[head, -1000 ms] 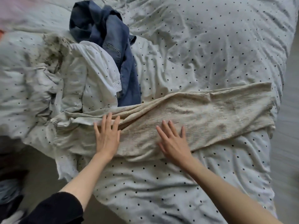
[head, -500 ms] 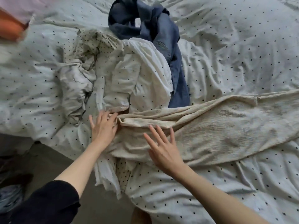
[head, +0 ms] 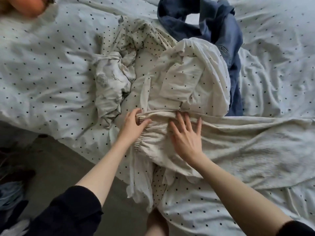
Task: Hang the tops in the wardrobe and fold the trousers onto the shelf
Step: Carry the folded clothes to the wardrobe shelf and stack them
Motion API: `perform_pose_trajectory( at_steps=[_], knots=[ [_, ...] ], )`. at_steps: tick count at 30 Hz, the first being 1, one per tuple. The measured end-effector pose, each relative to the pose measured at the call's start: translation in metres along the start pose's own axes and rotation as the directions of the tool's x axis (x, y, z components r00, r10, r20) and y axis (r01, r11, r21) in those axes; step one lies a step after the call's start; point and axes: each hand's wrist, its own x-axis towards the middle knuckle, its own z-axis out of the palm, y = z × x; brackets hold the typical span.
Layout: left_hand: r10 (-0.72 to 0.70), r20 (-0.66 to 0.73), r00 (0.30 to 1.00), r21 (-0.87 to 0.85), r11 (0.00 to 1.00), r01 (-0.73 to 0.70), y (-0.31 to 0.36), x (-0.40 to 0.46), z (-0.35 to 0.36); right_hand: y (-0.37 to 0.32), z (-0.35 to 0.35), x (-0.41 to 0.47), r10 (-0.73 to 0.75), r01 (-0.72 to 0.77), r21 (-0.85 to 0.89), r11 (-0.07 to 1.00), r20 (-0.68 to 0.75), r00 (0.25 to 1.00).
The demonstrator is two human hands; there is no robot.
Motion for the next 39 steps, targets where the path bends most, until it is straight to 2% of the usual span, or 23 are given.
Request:
perform_pose_trajectory(
  at_steps=[1,3,6,11,14,15,17,18,20,23,25,27,29,32,35,36,37,39],
  knots=[
    [-0.071,0.048,0.996,-0.099,0.992,0.075,-0.007,-0.003,0.002,-0.006,0.0,-0.004,-0.009,0.009,-0.002,1.0,-0.025,1.0],
    [-0.138,0.078,0.987,-0.186,0.971,0.15,-0.022,-0.01,0.006,-0.021,0.002,-0.017,-0.07,0.07,0.002,0.998,-0.081,0.994],
    [-0.137,0.083,0.987,-0.192,0.97,0.15,-0.032,-0.018,0.011,-0.041,0.009,-0.036,-0.134,0.136,0.024,0.99,-0.073,0.988],
    [-0.01,-0.034,0.999,-0.08,0.997,0.007,-0.022,-0.029,0.008,-0.042,0.011,-0.028,-0.048,0.031,0.176,0.984,0.09,0.995],
    [0.057,-0.017,0.998,0.093,0.994,-0.055,-0.008,-0.042,0.004,-0.031,0.001,-0.026,-0.013,0.009,0.354,0.935,0.007,1.0],
    [0.088,-0.029,0.996,0.134,0.987,-0.083,0.001,-0.048,0.002,-0.025,-0.007,-0.03,0.02,0.005,0.473,0.881,-0.047,0.999],
    [0.114,-0.033,0.993,0.142,0.984,-0.108,0.019,-0.054,-0.005,-0.013,-0.019,-0.036,0.172,-0.062,0.716,0.695,-0.081,0.982],
    [0.116,-0.017,0.993,0.121,0.986,-0.113,0.035,-0.059,-0.008,-0.003,-0.027,-0.044,0.259,-0.112,0.808,0.578,-0.051,0.964],
    [0.092,0.032,0.995,0.058,0.994,-0.093,0.063,-0.06,-0.013,0.015,-0.039,-0.052,0.359,-0.235,0.916,0.324,0.11,0.927],
    [0.072,0.086,0.994,0.035,0.997,-0.075,0.114,-0.068,-0.001,0.056,-0.058,-0.07,0.333,-0.329,0.944,-0.013,0.314,0.889],
    [0.101,0.106,0.989,0.017,0.994,-0.104,0.151,-0.078,0.021,0.087,-0.068,-0.087,0.305,-0.334,0.926,-0.179,0.375,0.876],
    [0.12,0.118,0.986,-0.001,0.993,-0.121,0.183,-0.09,0.053,0.118,-0.074,-0.107,0.324,-0.303,0.913,-0.274,0.385,0.864],
    [0.136,0.132,0.982,0.018,0.99,-0.14,0.214,-0.102,0.098,0.156,-0.072,-0.13,0.372,-0.269,0.909,-0.319,0.381,0.847],
    [0.124,0.179,0.976,0.05,0.99,-0.135,0.245,-0.11,0.167,0.208,-0.062,-0.155,0.403,-0.259,0.901,-0.348,0.393,0.827],
    [0.116,0.388,0.914,-0.021,0.993,-0.117,0.255,-0.111,0.223,0.248,-0.045,-0.164,0.389,-0.299,0.89,-0.344,0.425,0.818],
    [0.142,0.431,0.891,-0.016,0.989,-0.15,0.252,-0.111,0.234,0.255,-0.038,-0.164,0.396,-0.32,0.904,-0.285,0.415,0.819],
    [0.165,0.415,0.895,0.007,0.983,-0.185,0.247,-0.113,0.241,0.26,-0.031,-0.164,0.412,-0.337,0.924,-0.182,0.382,0.827],
    [0.201,0.215,0.956,0.012,0.978,-0.209,0.228,-0.118,0.243,0.262,-0.013,-0.163,0.439,-0.333,0.918,0.216,0.213,0.873]
  ],
)
